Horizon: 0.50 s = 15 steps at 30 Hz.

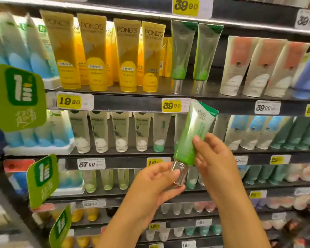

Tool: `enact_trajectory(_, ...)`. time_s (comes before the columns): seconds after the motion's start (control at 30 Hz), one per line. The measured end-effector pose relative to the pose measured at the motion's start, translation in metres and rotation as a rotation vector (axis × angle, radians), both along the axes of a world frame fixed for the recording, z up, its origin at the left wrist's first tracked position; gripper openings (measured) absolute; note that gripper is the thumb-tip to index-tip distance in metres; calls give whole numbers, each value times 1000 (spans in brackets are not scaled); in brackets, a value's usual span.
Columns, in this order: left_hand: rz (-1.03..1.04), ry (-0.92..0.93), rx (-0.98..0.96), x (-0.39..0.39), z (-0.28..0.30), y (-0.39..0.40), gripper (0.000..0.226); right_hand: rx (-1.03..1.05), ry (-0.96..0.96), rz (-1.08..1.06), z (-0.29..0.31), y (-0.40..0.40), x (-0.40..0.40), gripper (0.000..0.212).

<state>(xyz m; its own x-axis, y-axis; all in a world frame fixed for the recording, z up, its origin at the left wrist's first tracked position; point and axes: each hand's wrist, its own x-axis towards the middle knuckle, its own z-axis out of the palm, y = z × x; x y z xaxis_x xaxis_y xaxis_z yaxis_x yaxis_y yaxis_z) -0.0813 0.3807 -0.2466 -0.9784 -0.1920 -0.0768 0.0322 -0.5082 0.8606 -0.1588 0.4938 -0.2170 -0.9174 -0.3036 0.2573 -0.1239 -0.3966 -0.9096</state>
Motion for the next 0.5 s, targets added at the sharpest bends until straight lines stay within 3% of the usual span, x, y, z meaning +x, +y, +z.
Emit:
enact_trajectory(0.17, -65, -43, 84, 26, -11, 1, 27, -19, -78, -80, -16, 1, 27, 28)
enact_trajectory(0.37, -113, -84, 337, 41, -18, 11, 28, -80, -155, -135, -18, -1, 45, 54)
enact_trajectory(0.5, -129, -93, 395, 44, -22, 18, 29, -95, -158, -157, -20, 3, 52, 54)
